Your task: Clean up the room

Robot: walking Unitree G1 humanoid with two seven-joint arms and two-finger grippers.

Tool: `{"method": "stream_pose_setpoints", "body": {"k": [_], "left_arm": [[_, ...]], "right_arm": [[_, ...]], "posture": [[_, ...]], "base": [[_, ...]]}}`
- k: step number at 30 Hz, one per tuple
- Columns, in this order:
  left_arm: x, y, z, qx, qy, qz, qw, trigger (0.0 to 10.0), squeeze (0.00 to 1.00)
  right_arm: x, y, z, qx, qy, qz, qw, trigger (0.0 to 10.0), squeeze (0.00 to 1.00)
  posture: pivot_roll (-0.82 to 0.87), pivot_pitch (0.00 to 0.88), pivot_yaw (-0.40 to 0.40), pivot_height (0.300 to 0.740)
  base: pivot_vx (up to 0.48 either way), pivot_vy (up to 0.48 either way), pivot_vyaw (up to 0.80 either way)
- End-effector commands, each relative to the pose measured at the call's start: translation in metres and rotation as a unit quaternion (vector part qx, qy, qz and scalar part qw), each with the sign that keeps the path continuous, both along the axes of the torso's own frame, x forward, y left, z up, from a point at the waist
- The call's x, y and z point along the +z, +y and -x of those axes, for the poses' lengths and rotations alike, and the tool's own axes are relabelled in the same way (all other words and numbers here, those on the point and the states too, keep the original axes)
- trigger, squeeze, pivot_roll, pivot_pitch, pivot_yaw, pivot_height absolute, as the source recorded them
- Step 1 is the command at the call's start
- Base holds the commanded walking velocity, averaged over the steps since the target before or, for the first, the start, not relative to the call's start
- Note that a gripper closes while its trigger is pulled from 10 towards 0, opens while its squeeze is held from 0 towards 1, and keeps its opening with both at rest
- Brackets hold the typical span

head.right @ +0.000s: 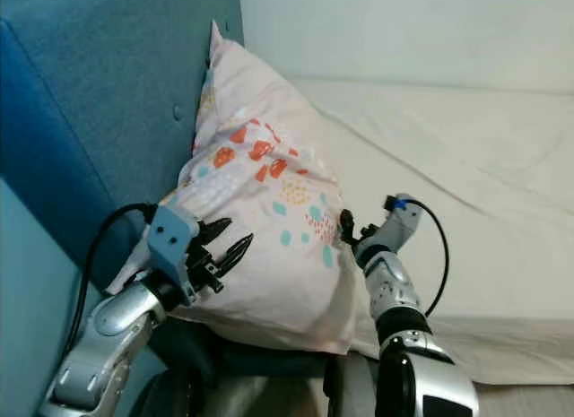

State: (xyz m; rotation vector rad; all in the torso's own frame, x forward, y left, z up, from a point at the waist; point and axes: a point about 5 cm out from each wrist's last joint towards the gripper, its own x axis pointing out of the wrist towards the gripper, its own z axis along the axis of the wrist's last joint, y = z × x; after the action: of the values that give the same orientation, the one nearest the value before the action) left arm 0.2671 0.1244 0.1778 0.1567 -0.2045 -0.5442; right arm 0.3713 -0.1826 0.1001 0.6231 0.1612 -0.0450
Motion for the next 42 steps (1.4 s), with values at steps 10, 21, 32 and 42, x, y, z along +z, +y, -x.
{"method": "stream_pose_setpoints", "body": {"k": [10,21,32,42], "left_arm": [[0.007,0.006,0.008,-0.012,0.003,-0.020,1.000,10.0,0.00],[0.013,0.004,0.012,-0.025,0.003,-0.025,0.999,10.0,0.00],[0.018,0.003,0.013,-0.033,0.001,-0.031,0.999,10.0,0.00],[0.021,0.004,0.012,-0.032,0.000,-0.034,0.999,10.0,0.00]], "right_arm": [[-0.009,0.002,0.001,-0.022,0.011,-0.198,0.980,10.0,1.00],[-0.022,0.021,0.005,0.000,0.067,-0.219,0.973,10.0,0.00],[-0.011,0.038,0.000,0.084,0.044,-0.182,0.979,10.0,0.00],[-0.012,0.035,0.002,0.101,0.038,-0.158,0.982,0.0,0.00]], "posture": [[0.22,0.209,-0.102,0.562],[0.24,0.225,-0.091,0.562],[0.24,0.225,-0.088,0.562],[0.24,0.225,-0.086,0.562]], "base": [[0.000,0.000,0.00],[0.000,0.000,0.00],[0.000,0.000,0.00],[0.000,0.000,0.00]]}}
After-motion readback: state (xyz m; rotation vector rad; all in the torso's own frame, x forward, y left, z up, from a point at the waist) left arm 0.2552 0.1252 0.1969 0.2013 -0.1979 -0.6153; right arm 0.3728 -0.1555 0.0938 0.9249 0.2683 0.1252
